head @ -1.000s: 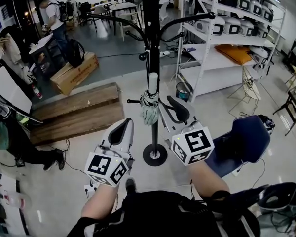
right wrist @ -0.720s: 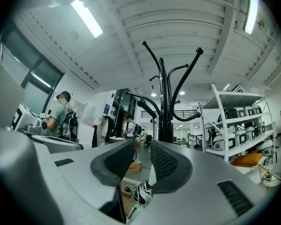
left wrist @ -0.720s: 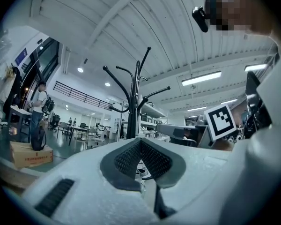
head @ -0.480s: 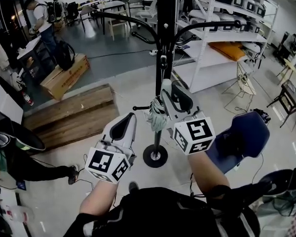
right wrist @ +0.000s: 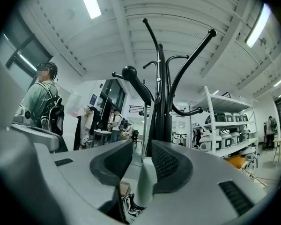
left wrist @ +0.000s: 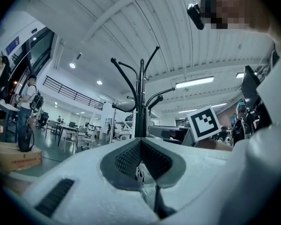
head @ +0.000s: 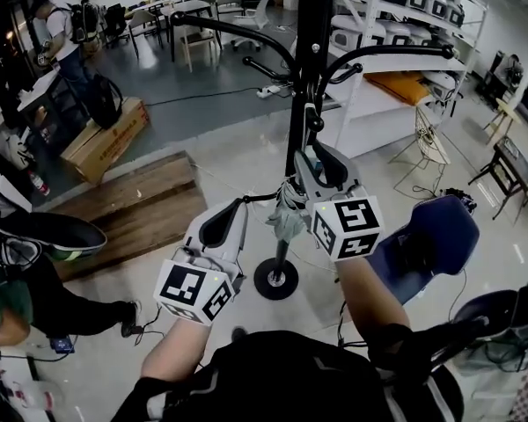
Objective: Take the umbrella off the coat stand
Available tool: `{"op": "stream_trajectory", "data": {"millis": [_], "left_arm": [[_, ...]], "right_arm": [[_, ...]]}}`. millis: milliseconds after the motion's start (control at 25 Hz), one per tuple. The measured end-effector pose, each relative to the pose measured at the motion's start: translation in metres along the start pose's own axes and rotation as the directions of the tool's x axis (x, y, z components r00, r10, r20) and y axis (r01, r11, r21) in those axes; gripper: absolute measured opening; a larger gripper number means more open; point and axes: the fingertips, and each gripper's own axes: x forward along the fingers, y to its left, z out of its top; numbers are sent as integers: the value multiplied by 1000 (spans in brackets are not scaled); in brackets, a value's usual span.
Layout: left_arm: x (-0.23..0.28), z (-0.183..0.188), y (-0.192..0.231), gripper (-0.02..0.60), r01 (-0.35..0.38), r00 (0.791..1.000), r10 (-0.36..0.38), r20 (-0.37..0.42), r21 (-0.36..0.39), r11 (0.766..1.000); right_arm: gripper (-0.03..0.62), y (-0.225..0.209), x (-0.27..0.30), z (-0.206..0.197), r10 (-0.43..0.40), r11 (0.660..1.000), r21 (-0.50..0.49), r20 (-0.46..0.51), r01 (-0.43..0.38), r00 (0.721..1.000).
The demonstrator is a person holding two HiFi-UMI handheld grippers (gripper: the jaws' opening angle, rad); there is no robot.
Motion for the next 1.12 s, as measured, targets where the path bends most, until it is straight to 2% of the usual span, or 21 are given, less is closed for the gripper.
{"op": "stream_trajectory", "data": {"millis": [280, 680, 1120], "left_arm": [[-1, -1, 14, 8, 37, 999, -37, -9, -8, 999], [3, -7, 31, 9, 82, 996, -83, -29, -24, 996], [9, -16, 44, 8, 140, 990, -141, -23, -47, 989]], "right_arm": [[99, -3, 18, 0, -45, 999, -17, 7, 45, 999], [14, -5, 23, 3, -98, 995, 20, 27, 98, 995], [9, -6, 29, -5, -131, 989, 70, 22, 129, 991]]}}
